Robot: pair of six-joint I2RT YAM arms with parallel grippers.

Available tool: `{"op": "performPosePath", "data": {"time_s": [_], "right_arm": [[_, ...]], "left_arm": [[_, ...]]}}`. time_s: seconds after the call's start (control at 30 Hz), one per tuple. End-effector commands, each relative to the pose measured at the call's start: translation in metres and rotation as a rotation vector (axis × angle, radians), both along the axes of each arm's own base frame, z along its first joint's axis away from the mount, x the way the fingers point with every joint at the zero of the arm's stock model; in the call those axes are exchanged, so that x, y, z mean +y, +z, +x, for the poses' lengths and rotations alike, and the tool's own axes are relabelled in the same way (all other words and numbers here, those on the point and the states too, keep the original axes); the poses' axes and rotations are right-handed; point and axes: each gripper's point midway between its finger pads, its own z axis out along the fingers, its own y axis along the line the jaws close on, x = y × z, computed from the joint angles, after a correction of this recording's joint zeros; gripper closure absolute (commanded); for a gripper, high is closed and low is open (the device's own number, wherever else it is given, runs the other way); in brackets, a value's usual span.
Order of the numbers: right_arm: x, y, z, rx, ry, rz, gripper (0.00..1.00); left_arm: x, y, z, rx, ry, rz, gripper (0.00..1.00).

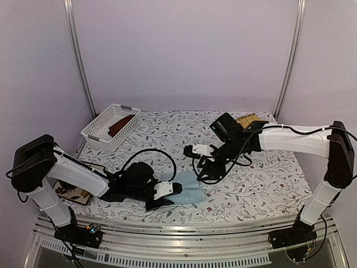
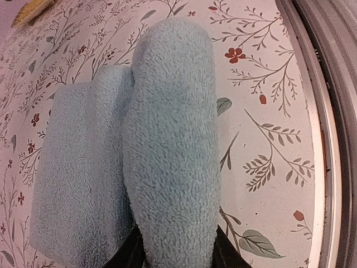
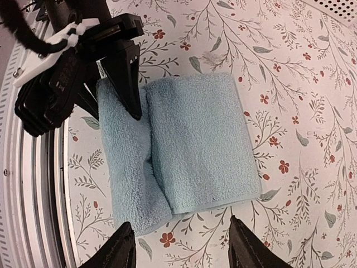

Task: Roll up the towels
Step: Roll the towel at the center of the board.

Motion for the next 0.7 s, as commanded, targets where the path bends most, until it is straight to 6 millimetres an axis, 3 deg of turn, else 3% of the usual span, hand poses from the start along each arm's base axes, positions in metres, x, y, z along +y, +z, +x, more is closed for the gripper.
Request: {"op": "performPosePath", "data": {"time_s": [0.0, 0.27, 0.5, 0.67], "right_arm": [[-0.011, 0.004, 0.020, -0.173, -0.067, 0.028, 0.43], [-0.015, 0.006, 0.010, -0.400, 0.003, 0.078, 0.42], [0.003, -0.005, -0.013, -0.532, 0.138, 0.076, 0.41], [0.016, -0.012, -0.025, -0.572, 0.192, 0.092, 0.41]], "left_arm": [[0.000, -0.010, -0.007, 0.233, -0.012, -0.026, 0.66], [0.000, -0.017, -0.004, 0.501, -0.030, -0.051, 0.64], [0.007, -0.013, 0.014, 0.733, -0.005, -0.105, 0.62], [0.011, -0.028, 0.023, 0.901, 0.028, -0.079, 0.62]]}}
